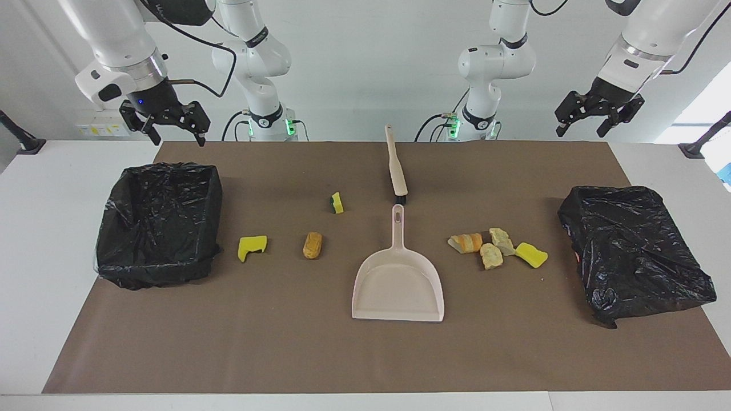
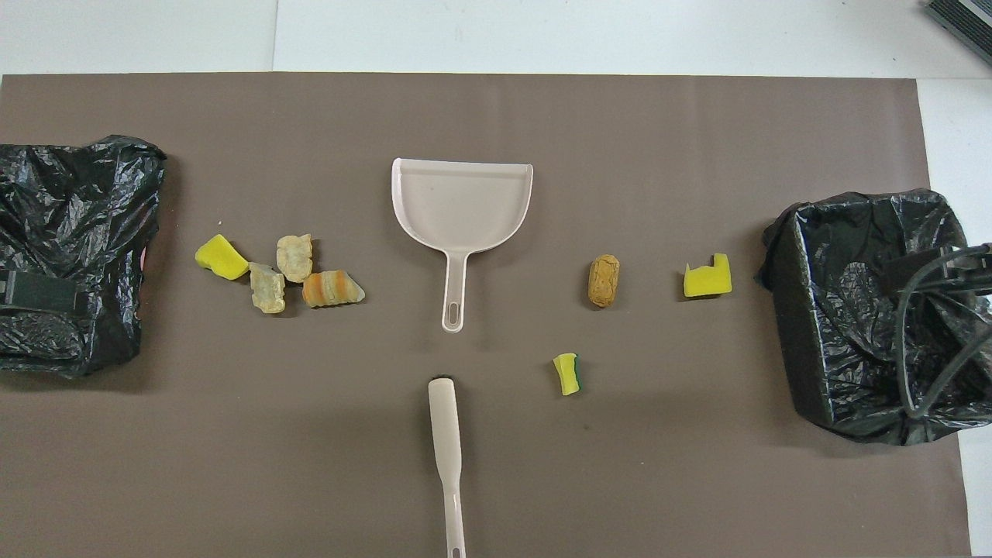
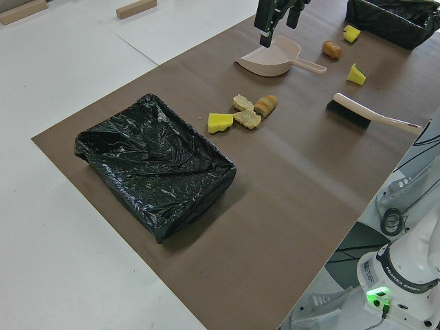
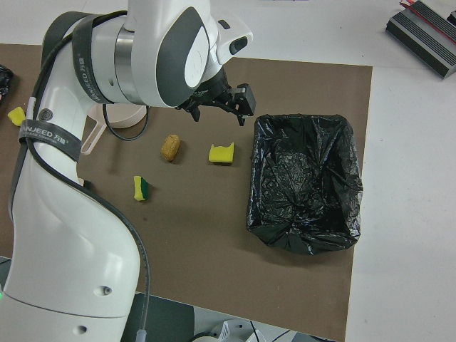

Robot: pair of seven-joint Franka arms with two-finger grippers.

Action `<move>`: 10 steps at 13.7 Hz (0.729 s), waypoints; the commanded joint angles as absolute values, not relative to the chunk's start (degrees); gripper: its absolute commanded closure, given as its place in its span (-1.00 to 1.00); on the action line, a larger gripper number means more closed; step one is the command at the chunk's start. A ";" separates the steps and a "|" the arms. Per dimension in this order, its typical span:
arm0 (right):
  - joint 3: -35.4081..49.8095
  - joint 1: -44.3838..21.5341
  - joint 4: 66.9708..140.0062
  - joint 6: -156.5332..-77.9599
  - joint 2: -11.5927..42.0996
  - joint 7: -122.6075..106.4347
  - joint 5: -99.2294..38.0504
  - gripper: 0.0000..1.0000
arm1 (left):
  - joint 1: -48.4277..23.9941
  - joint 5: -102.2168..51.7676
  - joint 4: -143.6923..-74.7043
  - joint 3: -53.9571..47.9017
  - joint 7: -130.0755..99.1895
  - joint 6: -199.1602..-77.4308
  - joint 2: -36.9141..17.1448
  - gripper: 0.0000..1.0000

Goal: Sweep and dump trash in bin

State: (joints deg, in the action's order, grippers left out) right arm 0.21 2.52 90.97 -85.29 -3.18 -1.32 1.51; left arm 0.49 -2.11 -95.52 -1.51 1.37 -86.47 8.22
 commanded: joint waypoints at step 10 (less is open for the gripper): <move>0.62 2.29 91.23 -83.94 -4.22 1.23 0.70 -1.00 | 0.53 -2.55 -95.45 -1.41 1.58 -85.78 8.79 -1.00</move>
State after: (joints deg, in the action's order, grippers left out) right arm 0.39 2.27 90.83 -84.99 -3.38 -0.25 1.47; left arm 0.49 -2.11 -95.52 -1.51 1.37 -86.47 8.22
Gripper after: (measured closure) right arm 0.000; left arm 0.000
